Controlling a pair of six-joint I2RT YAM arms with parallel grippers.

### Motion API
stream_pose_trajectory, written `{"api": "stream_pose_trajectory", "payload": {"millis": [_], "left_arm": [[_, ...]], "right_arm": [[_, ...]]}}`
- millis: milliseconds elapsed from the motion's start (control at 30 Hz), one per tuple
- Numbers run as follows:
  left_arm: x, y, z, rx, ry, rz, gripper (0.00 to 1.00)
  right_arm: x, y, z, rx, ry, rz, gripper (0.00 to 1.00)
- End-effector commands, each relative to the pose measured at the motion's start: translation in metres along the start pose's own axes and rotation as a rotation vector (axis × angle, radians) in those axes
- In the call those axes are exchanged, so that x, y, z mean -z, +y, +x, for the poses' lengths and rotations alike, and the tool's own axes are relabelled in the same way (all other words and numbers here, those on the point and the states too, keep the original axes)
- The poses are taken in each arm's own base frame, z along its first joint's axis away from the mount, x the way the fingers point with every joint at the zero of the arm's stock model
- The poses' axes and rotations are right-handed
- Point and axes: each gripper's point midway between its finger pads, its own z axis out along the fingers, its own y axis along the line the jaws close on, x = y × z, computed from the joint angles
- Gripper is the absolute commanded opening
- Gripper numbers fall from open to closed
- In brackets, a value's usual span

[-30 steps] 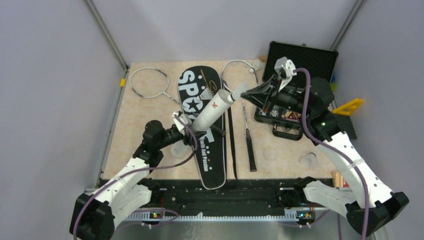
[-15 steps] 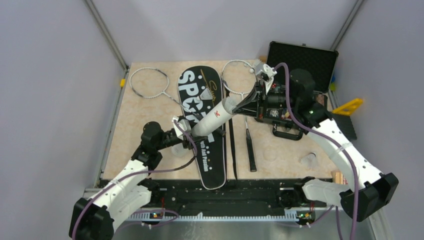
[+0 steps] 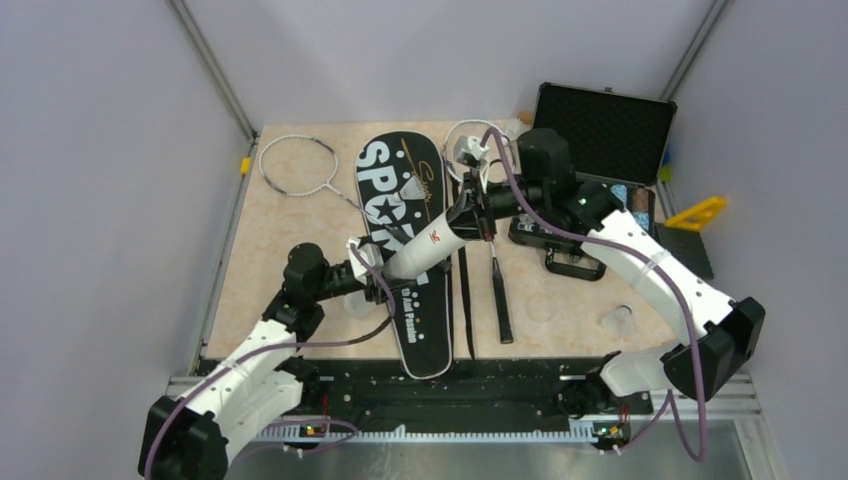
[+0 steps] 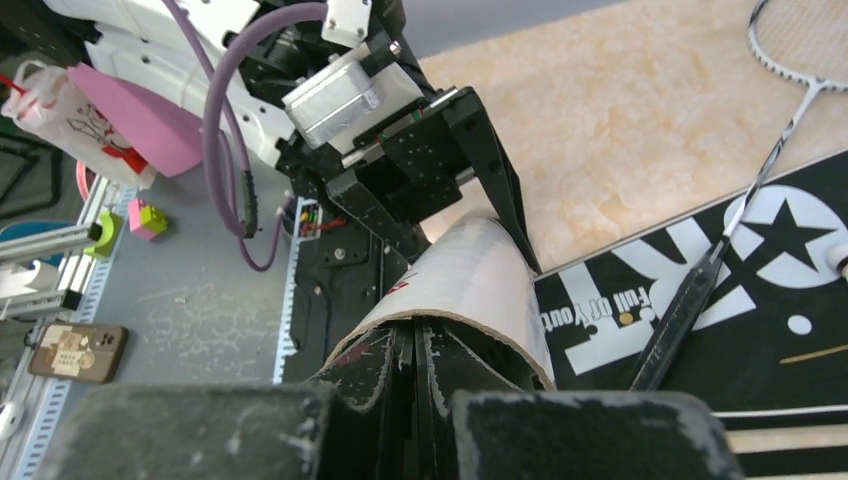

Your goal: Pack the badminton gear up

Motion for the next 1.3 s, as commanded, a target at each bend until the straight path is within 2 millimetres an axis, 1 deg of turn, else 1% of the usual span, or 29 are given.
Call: {"api": "stream_pose_trajectory", "payload": {"millis": [0,133,200,333,500,667,833,967,1033,1100,1200,1267], "left_arm": [[-0.001,-0.002,-0.022,-0.088,-0.069,0.024,0.23],[0.0,-0.003,-0.024,-0.087,-0.073,0.019,0.23],[0.0,-0.002,-0.025,-0.091,-0.077,0.011,0.23],[0.001,0.001,-0.025,-0.1,-0.082,-0.011,0.23],[0.001,0.004,-0.026,-0.093,-0.082,-0.032,0.23],[0.001,0.01,-0.026,-0.088,-0.079,-0.059,0.23],[0.001,0.01,-0.026,-0.085,-0.081,-0.063,0.23],[0.001,0.011,-0.027,-0.088,-0.084,-0.067,0.23],[0.001,0.011,-0.027,-0.082,-0.086,-0.072,0.23],[0.002,0.013,-0.029,-0.078,-0.088,-0.086,0.23],[0.004,0.024,-0.031,-0.063,-0.092,-0.156,0.23],[0.008,0.04,-0.033,-0.038,-0.105,-0.258,0.23]], "right_arm": [[-0.016,0.0,0.001,0.041,0.042,-0.022,0.0],[-0.028,-0.004,0.011,0.008,0.083,-0.039,0.0],[-0.03,-0.007,0.013,-0.006,0.104,-0.036,0.02],[-0.025,-0.013,0.01,0.005,0.113,0.028,0.13],[-0.007,-0.013,-0.008,0.056,0.063,0.147,0.32],[0.022,-0.008,-0.038,0.148,-0.018,0.285,0.46],[0.044,-0.004,-0.056,0.197,-0.076,0.39,0.54],[0.056,0.0,-0.061,0.22,-0.095,0.427,0.58],[0.06,-0.001,-0.06,0.22,-0.113,0.454,0.59],[0.064,-0.004,-0.06,0.214,-0.139,0.488,0.62],[0.078,-0.013,-0.067,0.203,-0.206,0.593,0.67],[0.092,-0.023,-0.074,0.207,-0.276,0.695,0.71]]}}
